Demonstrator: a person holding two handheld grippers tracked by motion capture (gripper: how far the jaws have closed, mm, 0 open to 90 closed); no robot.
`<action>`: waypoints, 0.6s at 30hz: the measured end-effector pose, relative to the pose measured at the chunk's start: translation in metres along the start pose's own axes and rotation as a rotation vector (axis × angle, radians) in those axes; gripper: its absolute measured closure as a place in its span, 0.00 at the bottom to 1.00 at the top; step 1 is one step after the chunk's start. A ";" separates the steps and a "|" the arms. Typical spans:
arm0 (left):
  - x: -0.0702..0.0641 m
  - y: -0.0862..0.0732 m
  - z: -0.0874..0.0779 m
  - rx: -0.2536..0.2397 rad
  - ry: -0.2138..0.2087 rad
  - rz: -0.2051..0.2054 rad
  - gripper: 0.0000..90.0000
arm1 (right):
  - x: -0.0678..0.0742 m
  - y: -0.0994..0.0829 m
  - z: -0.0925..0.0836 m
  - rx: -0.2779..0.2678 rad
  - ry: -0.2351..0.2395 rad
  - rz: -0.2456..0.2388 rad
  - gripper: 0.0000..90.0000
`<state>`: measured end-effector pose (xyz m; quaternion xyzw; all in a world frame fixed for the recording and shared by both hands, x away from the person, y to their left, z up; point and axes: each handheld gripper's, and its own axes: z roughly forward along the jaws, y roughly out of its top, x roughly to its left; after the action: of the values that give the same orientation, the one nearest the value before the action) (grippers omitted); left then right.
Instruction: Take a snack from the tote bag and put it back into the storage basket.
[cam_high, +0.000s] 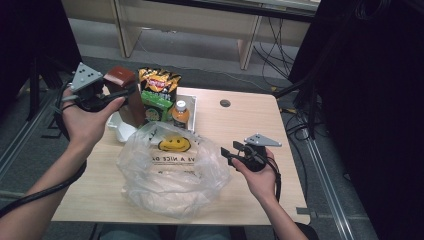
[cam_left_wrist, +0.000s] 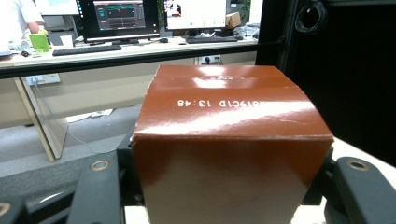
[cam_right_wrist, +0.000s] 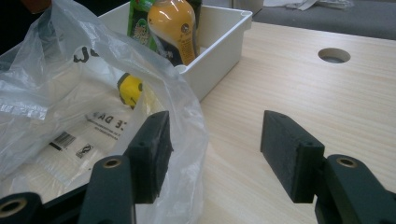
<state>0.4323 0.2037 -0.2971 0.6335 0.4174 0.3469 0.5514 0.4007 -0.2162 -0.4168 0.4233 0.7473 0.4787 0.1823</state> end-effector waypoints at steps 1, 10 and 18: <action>0.003 -0.002 0.003 0.004 0.000 0.007 0.41 | 0.000 0.000 0.000 0.001 0.001 0.000 0.48; 0.024 -0.023 0.026 0.037 0.015 0.002 0.41 | 0.002 0.000 0.000 0.005 0.000 0.016 0.48; 0.038 -0.044 0.046 0.075 0.053 0.013 0.41 | -0.001 -0.001 0.001 0.001 0.002 -0.008 0.48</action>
<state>0.4833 0.2217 -0.3480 0.6469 0.4405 0.3512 0.5140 0.4010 -0.2164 -0.4178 0.4199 0.7493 0.4781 0.1835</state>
